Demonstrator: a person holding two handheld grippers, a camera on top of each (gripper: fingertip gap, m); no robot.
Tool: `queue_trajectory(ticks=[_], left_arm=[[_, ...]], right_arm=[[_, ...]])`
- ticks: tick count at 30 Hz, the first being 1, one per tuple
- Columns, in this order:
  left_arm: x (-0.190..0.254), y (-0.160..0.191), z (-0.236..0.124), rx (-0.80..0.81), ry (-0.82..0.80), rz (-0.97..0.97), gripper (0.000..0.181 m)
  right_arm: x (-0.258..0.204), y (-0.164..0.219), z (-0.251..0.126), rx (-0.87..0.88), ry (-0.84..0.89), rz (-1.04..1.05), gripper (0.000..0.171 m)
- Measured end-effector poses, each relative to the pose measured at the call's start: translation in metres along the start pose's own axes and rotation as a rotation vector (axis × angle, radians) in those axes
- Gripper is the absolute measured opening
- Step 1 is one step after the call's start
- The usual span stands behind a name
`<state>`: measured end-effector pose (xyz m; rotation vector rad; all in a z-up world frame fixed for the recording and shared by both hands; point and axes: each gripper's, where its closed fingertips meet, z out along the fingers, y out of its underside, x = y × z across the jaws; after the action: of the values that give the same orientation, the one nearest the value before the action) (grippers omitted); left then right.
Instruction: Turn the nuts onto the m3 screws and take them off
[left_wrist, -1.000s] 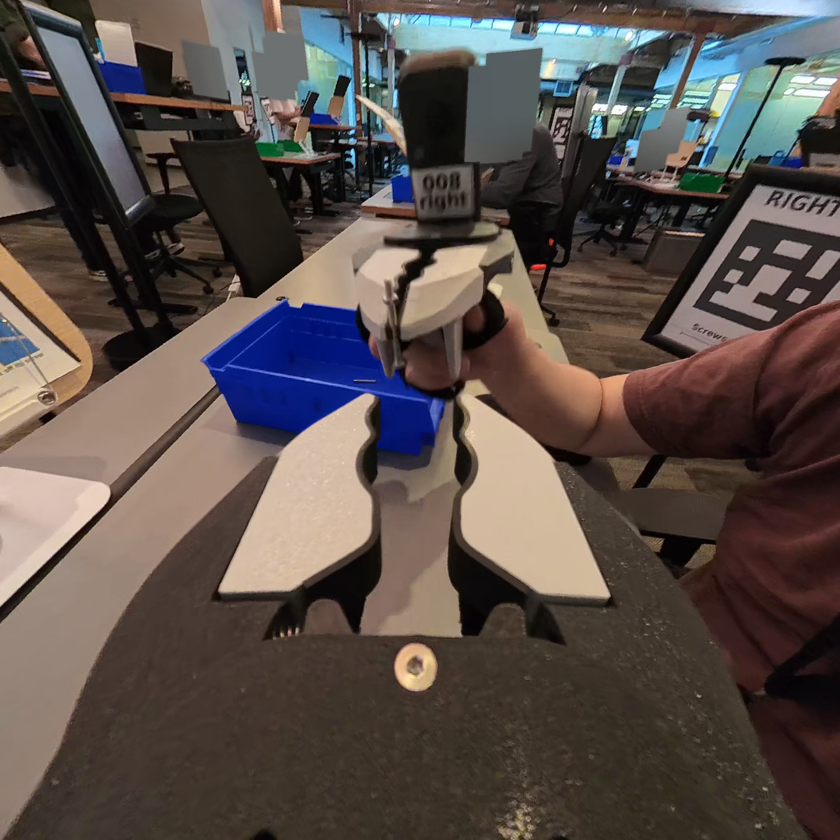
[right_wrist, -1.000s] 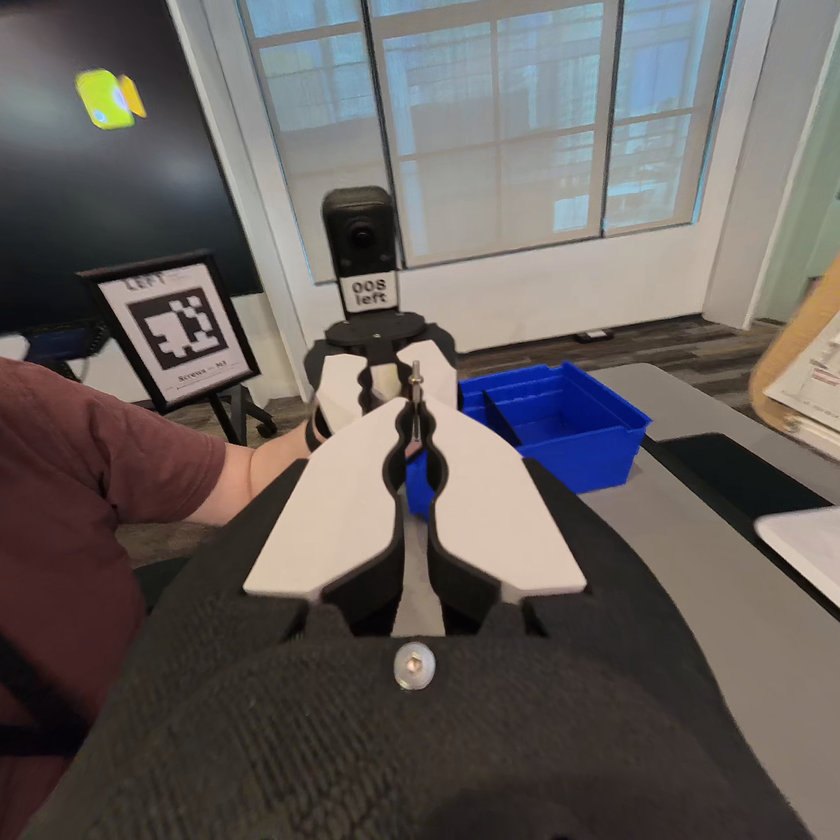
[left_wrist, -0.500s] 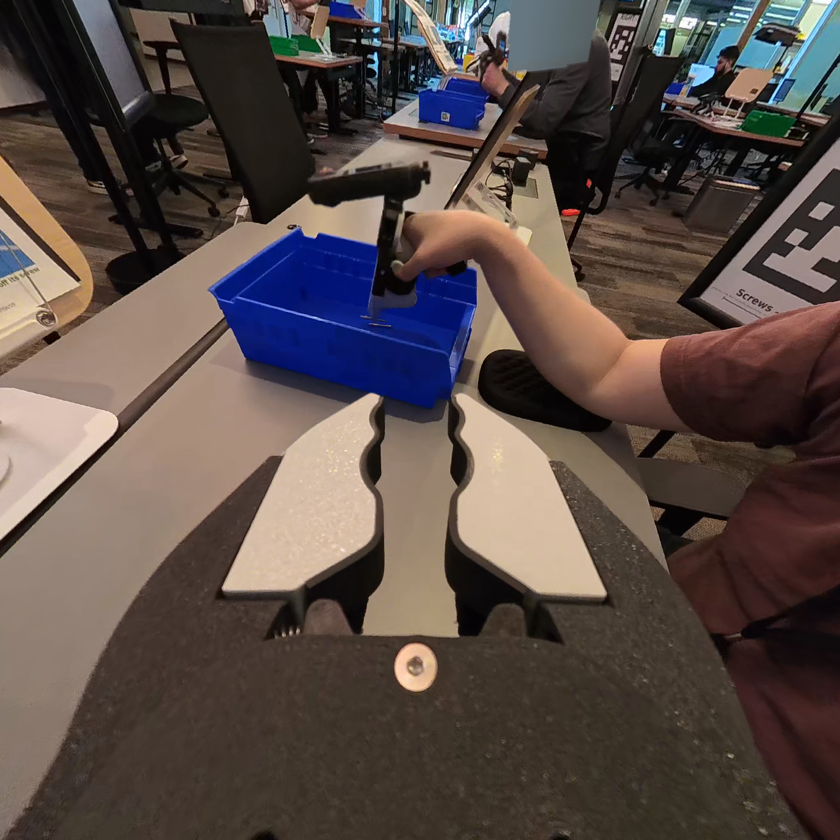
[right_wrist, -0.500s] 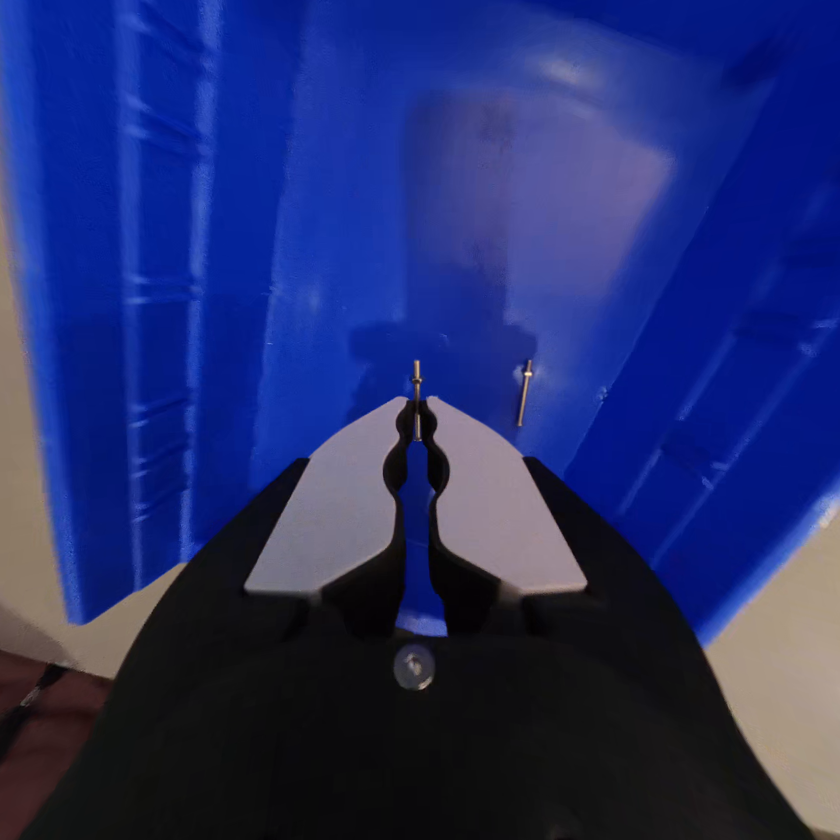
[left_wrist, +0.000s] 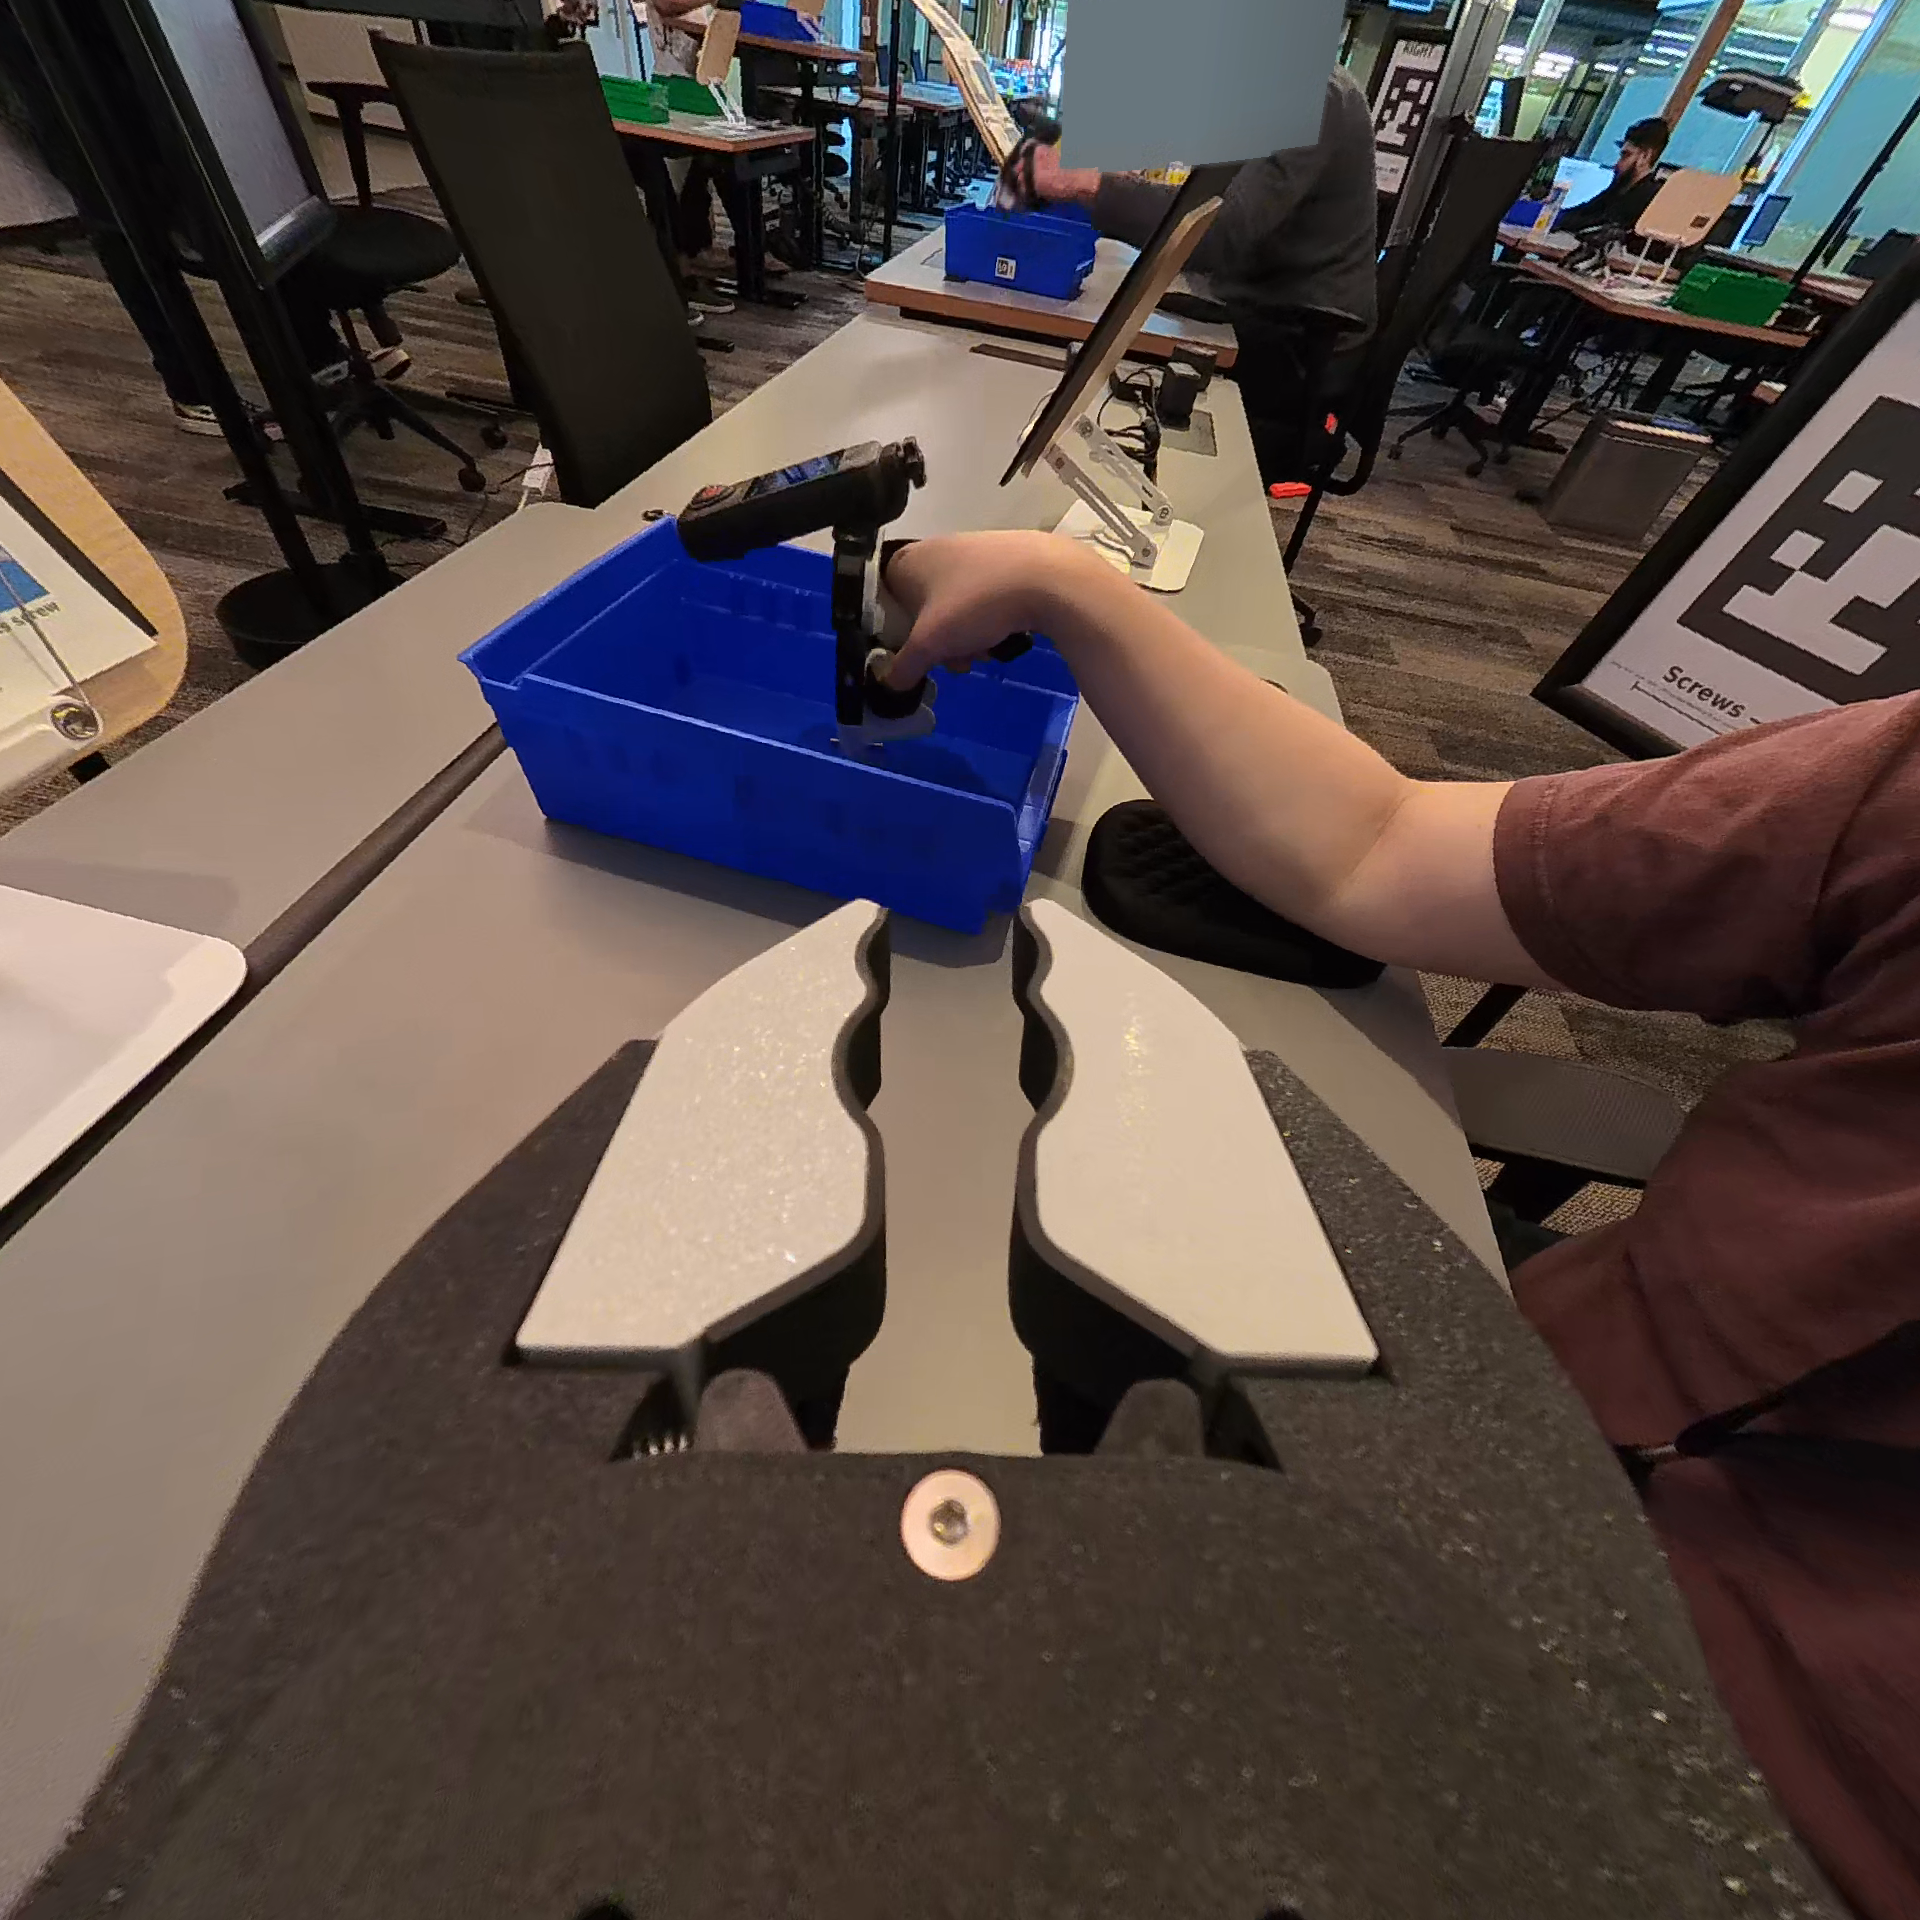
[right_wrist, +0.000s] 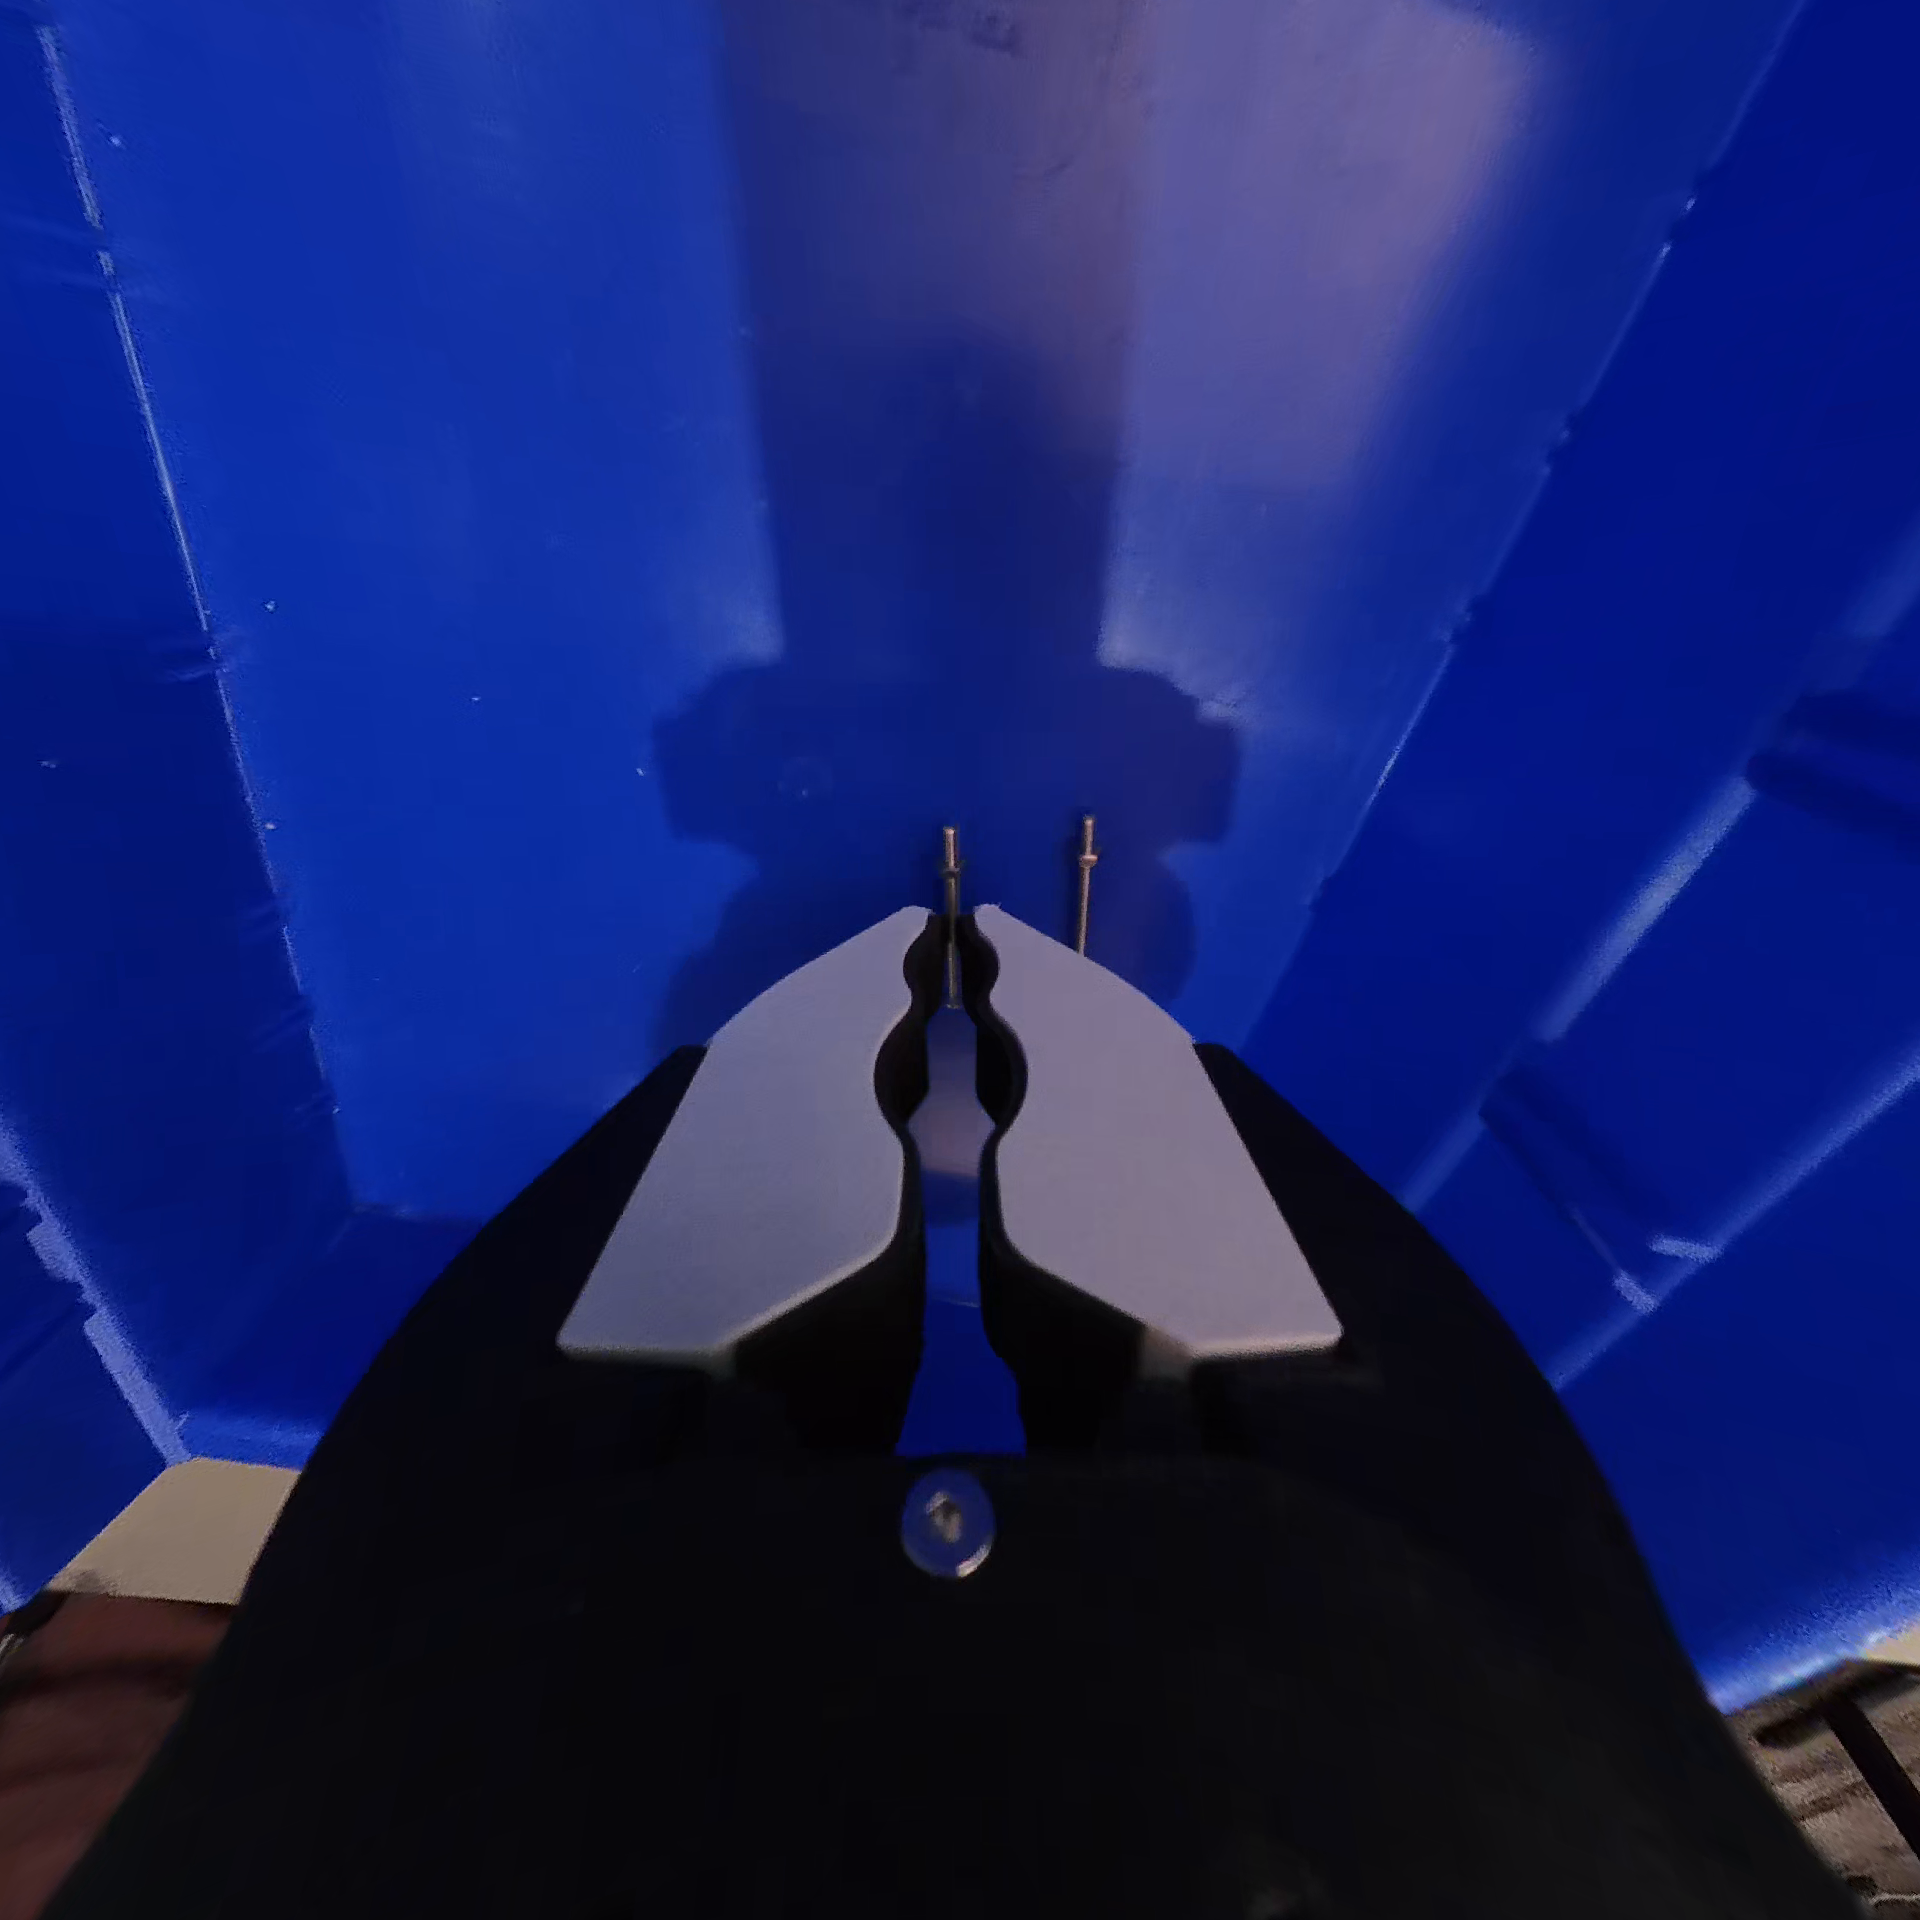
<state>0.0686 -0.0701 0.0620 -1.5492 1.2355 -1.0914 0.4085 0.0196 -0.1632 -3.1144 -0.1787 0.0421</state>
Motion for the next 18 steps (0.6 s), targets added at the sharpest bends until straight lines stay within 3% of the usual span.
queue_trajectory(ticks=[5,8,12,18], left_arm=[[-0.001,-0.010,-0.012,0.032,-0.014,-0.002,0.022],[-0.014,-0.015,-0.033,0.033,-0.086,-0.032,0.022],[-0.053,-0.001,-0.073,-0.071,-0.302,-0.053,0.022],[-0.095,0.051,-0.149,-0.320,-0.552,-0.197,0.022]], right_arm=[[-0.004,0.006,-0.019,-0.001,-0.015,-0.003,0.022],[-0.006,-0.003,-0.057,0.158,0.028,-0.024,0.022],[-0.032,-0.018,-0.118,0.434,-0.005,-0.108,0.023],[-0.065,-0.029,-0.175,0.707,0.009,-0.235,0.022]])
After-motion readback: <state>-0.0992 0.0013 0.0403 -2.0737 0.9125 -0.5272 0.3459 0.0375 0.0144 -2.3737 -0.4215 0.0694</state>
